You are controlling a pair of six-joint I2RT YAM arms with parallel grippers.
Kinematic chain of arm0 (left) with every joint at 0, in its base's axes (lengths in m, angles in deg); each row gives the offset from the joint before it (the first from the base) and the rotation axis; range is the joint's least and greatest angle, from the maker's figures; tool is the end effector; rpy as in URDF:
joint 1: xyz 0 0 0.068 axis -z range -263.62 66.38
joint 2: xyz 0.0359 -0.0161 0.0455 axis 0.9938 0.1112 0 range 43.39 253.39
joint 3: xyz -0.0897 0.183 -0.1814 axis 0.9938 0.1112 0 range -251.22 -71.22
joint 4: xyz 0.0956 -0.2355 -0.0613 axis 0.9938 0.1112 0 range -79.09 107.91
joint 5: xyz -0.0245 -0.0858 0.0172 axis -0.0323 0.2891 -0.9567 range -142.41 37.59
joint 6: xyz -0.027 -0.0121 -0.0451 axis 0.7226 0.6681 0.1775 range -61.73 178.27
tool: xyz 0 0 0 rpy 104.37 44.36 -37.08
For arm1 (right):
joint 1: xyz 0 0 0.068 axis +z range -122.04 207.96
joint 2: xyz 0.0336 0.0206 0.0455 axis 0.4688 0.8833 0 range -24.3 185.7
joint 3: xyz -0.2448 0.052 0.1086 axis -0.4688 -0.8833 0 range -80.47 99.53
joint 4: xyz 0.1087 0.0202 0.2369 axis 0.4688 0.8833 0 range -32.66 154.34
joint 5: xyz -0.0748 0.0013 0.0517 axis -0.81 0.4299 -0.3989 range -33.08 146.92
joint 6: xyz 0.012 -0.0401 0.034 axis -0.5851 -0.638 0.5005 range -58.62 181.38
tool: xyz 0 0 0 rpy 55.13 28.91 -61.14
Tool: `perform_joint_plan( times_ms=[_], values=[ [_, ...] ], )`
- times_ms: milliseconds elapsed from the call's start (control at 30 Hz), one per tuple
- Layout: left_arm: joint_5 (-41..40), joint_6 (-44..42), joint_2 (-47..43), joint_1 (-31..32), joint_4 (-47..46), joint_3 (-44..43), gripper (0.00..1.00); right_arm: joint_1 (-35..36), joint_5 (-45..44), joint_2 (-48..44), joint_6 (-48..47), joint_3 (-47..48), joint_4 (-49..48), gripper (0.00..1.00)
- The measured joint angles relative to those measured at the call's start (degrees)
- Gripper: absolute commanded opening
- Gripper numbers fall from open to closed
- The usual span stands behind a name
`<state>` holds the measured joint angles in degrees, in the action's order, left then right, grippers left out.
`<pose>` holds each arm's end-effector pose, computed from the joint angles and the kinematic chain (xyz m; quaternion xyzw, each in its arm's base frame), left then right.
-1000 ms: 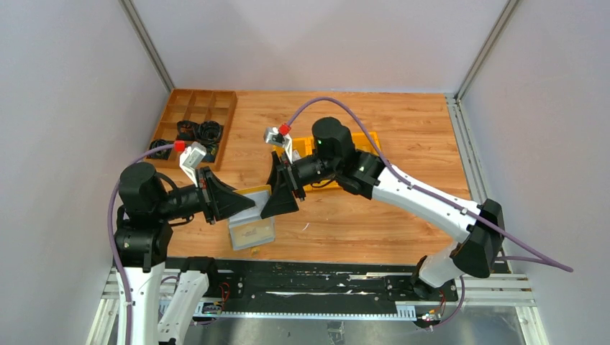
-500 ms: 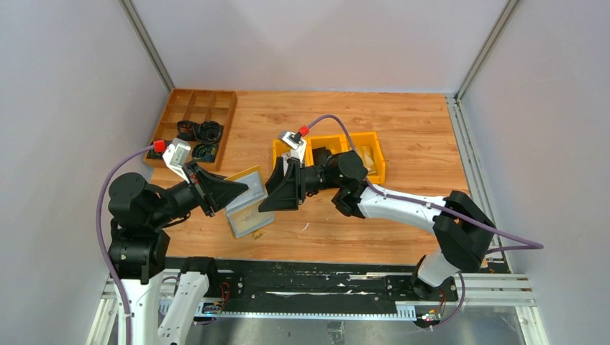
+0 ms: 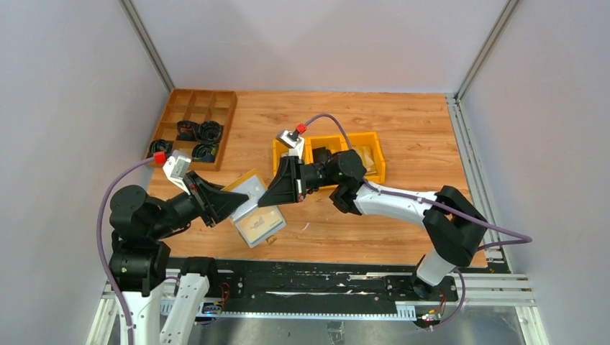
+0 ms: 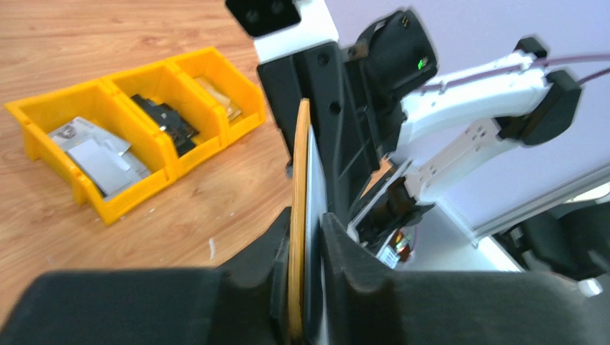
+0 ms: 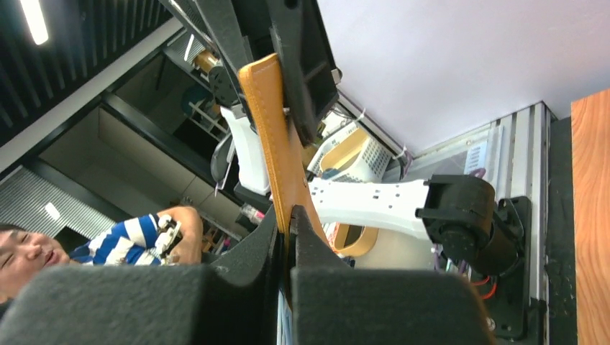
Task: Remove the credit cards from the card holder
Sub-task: Remove the credit card from the card holder.
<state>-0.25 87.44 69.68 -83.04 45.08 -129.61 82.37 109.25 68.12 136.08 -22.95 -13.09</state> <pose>0.0544 -0.0286 0.4079 0.1361 0.7019 -0.4658 0.5215 0.1774 0.2964 0.3419 -0.3136 0.4734 0.8073 0.1606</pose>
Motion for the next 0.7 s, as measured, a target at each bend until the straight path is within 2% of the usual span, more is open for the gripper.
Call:
perform_joint_plan(
  times_ms=[133, 200, 233, 333, 467, 700],
  values=[
    [2.25, -4.48, 0.11, -0.02, 6.38, 0.37, 0.52, -2.14, 6.08, -1.68, -2.62, 0.55, 6.05, 0.0],
    [4.61, -6.93, 0.76, 0.0, 9.14, 0.37, 0.56, -2.8, 8.37, -3.43, -8.76, 2.58, 15.78, 0.0],
    [6.45, -8.28, 1.44, 0.0, 10.47, 0.37, 0.56, -2.84, 9.25, -4.68, -14.53, 5.22, 25.11, 0.0],
    [11.87, -11.19, 3.76, 0.0, 12.79, 0.37, 0.5, -2.38, 9.38, -6.47, -30.73, 14.43, 48.87, 0.0],
    [17.51, -12.98, 7.78, 0.0, 14.05, 0.39, 0.37, -1.4, 9.46, -6.69, -46.38, 23.52, 70.34, 0.0],
    [23.74, -12.61, 8.92, -0.02, 14.73, 2.69, 0.2, -1.01, 11.19, -5.27, -56.26, 27.17, 85.02, 0.0]
  ],
)
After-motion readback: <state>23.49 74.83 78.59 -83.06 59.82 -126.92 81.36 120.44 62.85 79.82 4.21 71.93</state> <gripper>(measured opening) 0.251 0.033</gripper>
